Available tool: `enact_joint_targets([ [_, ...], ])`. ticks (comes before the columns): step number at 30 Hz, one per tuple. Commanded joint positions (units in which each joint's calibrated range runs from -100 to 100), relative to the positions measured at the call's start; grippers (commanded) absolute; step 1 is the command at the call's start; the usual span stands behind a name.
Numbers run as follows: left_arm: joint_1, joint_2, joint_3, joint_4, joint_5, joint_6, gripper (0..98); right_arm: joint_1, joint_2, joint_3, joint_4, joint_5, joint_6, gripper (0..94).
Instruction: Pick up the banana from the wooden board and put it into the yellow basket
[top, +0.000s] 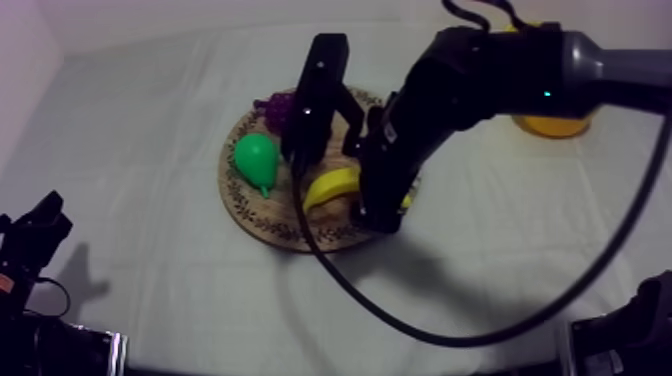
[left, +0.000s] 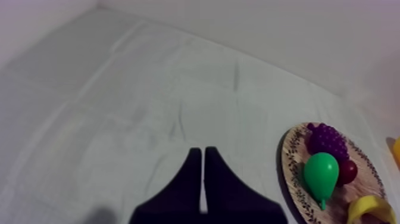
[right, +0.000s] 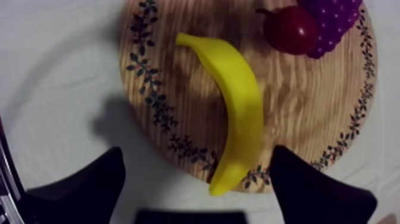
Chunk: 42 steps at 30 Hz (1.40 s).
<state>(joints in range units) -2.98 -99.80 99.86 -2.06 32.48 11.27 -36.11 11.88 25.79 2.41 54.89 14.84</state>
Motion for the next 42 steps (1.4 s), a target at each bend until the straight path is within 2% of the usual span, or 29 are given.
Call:
enact_joint_targets([
  [1, -0.03, -0.03, 0.03, -0.01, 0.02, -0.01, 0.1, 0.22, 2.17, -0.96, 0.14, -0.29, -0.1, 71.4],
  [16, -0.03, -0.03, 0.03, -0.01, 0.02, -0.01, 0.1, 1.71, 13.81, -9.2, 1.3, -2.01, -0.87, 69.1],
  [21, -0.03, -0.03, 0.03, -0.01, 0.02, -0.01, 0.1, 2.21, 15.73, -10.01, 1.14, -2.45, -0.28, 65.7],
  [24, -0.03, -0.03, 0.03, -0.01, 0.02, -0.01, 0.1, 2.8, 16.41, -11.08, 0.18, -2.52, 0.75, 61.5],
  [27, -0.03, -0.03, 0.03, -0.01, 0.02, -0.01, 0.1, 3.35, 16.98, -12.3, -0.81, -2.54, 2.1, 51.5],
  [31, -0.03, -0.03, 0.03, -0.01, 0.02, -0.01, 0.1, 3.49, 17.65, -13.79, -0.69, -1.15, 2.28, 40.0],
  [42, -0.03, -0.03, 0.03, -0.01, 0.02, -0.01, 0.1, 3.93, 18.77, -12.87, -2.19, -1.0, 4.23, 23.8],
])
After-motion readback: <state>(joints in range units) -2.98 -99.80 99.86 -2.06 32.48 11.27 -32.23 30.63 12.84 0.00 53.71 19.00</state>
